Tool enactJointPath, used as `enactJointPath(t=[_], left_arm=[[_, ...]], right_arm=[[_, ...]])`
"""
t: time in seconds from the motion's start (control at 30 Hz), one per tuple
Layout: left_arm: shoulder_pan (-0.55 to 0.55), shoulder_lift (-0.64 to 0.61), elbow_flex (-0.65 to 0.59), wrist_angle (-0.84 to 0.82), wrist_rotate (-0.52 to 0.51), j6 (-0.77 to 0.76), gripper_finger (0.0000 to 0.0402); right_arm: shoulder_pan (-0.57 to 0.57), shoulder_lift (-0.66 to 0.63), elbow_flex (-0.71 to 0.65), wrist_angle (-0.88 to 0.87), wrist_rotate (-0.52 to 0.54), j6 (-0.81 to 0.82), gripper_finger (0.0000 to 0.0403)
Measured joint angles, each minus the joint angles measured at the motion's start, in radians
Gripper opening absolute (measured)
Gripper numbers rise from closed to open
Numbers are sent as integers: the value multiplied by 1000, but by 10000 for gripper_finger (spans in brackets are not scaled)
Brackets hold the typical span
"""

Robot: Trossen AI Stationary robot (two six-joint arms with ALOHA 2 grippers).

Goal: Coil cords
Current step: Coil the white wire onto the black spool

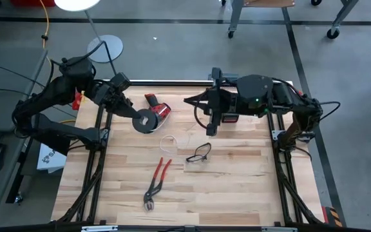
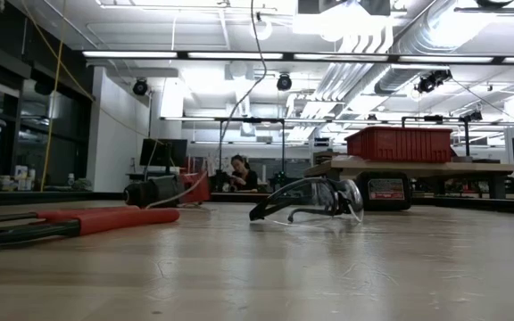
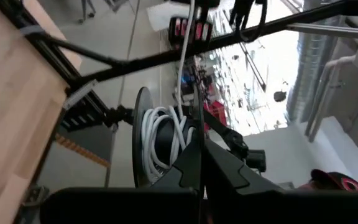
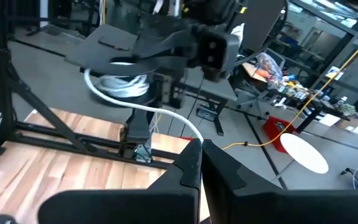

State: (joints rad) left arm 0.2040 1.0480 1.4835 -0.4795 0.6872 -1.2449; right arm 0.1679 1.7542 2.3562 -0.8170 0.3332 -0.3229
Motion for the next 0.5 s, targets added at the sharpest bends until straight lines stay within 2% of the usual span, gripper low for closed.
enactJointPath(t=[0.13,0.23,0.5], left_arm=[[-27,36,0,24,37,-33,0],[-56,84,0,102,65,-53,0],[-84,210,0,547,123,-162,0]], right_arm=[[-31,3,-9,48,-25,0,0],[-51,6,-16,79,-60,0,0],[-70,27,-16,191,-177,3,0]])
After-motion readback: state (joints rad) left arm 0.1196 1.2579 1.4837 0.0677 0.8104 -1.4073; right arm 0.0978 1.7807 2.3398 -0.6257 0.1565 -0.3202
